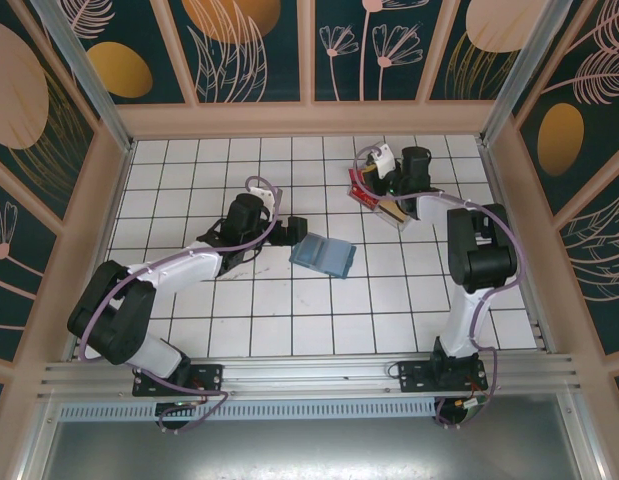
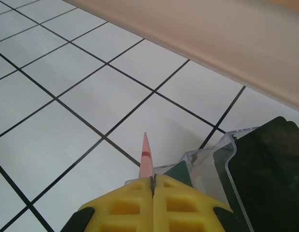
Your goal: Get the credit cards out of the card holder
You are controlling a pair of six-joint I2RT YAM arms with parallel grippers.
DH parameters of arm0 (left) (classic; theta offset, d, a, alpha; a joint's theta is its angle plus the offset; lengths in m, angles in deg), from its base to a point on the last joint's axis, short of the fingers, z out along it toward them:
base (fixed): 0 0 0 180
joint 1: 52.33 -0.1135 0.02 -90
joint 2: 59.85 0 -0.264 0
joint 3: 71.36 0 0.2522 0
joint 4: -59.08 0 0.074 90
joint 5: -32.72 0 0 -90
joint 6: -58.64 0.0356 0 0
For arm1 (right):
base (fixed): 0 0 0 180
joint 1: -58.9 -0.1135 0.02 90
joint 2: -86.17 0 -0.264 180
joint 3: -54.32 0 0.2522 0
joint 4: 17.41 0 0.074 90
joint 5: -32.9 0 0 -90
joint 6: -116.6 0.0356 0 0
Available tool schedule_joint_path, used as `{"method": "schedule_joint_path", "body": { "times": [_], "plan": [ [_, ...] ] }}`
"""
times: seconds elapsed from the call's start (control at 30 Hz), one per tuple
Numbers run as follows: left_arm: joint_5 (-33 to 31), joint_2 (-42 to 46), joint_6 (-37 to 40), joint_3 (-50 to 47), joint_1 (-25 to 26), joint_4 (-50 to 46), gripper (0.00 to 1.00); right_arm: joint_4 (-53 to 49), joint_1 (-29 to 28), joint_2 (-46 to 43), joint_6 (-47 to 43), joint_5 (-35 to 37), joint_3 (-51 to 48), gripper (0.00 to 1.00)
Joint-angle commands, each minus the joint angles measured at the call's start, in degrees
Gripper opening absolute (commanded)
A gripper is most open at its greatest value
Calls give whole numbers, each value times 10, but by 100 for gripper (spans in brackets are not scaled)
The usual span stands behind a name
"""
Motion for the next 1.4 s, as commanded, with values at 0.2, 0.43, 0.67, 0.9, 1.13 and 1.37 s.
{"method": "schedule_joint_path", "body": {
  "times": [0.2, 0.43, 0.67, 0.9, 1.13, 1.37],
  "plan": [
    [5, 5, -4, -8, -5, -10, 99, -64, 3, 27, -53, -10, 39, 0],
    [7, 1, -3, -5, -6, -8, 99, -62, -2, 36, -59, 6, 40, 6],
    [6, 6, -2, -9, -8, -10, 99, -69, -8, 37, -75, 32, 39, 16],
    [8, 10, -1, -14, -11, -9, 99, -64, -6, 22, -71, 41, 35, 20],
    [8, 17, -4, -17, -15, -8, 99, -56, 3, -12, -52, 36, 30, 26],
    [6, 32, -18, -28, -23, -3, 99, -45, 7, -88, 36, 29, 3, 30]
  ]
}}
